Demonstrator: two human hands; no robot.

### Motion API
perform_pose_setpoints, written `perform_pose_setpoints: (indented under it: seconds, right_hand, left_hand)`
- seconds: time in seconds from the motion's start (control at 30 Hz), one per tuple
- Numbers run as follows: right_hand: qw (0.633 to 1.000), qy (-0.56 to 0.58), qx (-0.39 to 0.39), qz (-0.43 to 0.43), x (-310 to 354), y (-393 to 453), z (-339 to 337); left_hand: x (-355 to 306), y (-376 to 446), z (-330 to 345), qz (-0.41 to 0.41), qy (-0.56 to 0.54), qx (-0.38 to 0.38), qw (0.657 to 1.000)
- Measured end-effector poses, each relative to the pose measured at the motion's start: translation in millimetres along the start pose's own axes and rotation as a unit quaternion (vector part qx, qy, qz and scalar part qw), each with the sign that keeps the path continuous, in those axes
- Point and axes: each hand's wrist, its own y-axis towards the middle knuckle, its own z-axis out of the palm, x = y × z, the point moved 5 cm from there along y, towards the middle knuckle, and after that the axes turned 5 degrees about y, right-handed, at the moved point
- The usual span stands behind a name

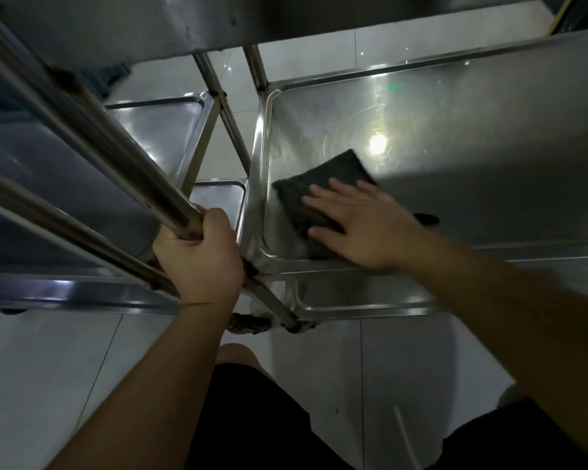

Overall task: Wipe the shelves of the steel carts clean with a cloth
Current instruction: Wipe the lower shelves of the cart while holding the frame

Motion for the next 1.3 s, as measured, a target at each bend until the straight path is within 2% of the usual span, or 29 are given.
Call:
perform_pose_setpoints:
  seconds: [0.1,0.2,0.3,0.37,0.47,0.6,0.7,0.8,0.87,0.93,1.03,1.1,1.17,1.23,1.3]
  right_hand:
    - [0.989,-0.037,-0.049,0.132,-86.5,-17.1,-40.1]
    - [0.959,-0.037,-0.1,0.264,-157.8,-15.9,-74.2]
    - [0.916,-0.003,-0.123,0.383,-185.3,13.6,-85.2]
    - [0.907,0.021,-0.114,0.404,-175.2,48.2,-84.0]
    - [0.943,0.022,-0.087,0.32,-129.5,105.2,-69.0]
    - [0.992,-0.027,-0.028,0.121,-19.4,161.6,-22.3]
    - [0.999,-0.035,-0.004,-0.008,31.1,149.4,2.1]
    - [0.984,-0.037,0.042,-0.171,42.1,92.3,13.9]
    - [0.971,-0.05,0.063,-0.226,33.1,55.2,13.5]
    - [0.979,-0.063,0.048,-0.188,3.0,42.3,-1.6]
    - [0.997,-0.061,-0.038,-0.005,-66.7,60.6,-38.3]
    - [0.985,-0.049,-0.08,0.143,-105.4,79.5,-53.7]
    - [0.965,-0.022,-0.088,0.246,-118.9,102.1,-54.5]
    - [0.958,-0.005,-0.086,0.275,-105.8,125.5,-47.5]
    - [0.971,-0.005,-0.068,0.23,-72.0,145.5,-36.3]
  left_hand:
    - [-0.1,-0.2,0.5,0.005,0.009,0.01,1.0]
    - [-0.3,-0.8,0.1,0.007,0.012,0.013,1.0]
    - [-0.3,-0.2,0.7,0.005,0.008,0.016,1.0]
    - [0.4,0.1,0.6,0.005,0.003,0.016,1.0]
    - [0.3,-1.0,2.1,0.003,-0.011,0.023,1.0]
    - [-1.6,0.1,4.8,0.015,-0.027,0.025,0.999]
    - [1.0,0.2,2.6,0.016,-0.024,0.02,0.999]
    - [3.8,1.2,1.4,0.009,-0.013,0.011,1.0]
    - [5.4,1.9,2.1,0.006,-0.017,0.019,1.0]
    - [6.9,2.4,1.2,0.013,-0.012,0.025,1.0]
    - [10.2,3.6,-0.7,0.028,-0.012,0.023,0.999]
    - [12.5,4.5,0.4,0.029,-0.015,0.023,0.999]
    - [15.3,5.8,0.4,0.027,-0.018,0.022,0.999]
    - [17.5,6.3,0.7,0.026,-0.021,0.02,0.999]
    - [17.9,6.3,1.1,0.031,-0.021,0.017,0.999]
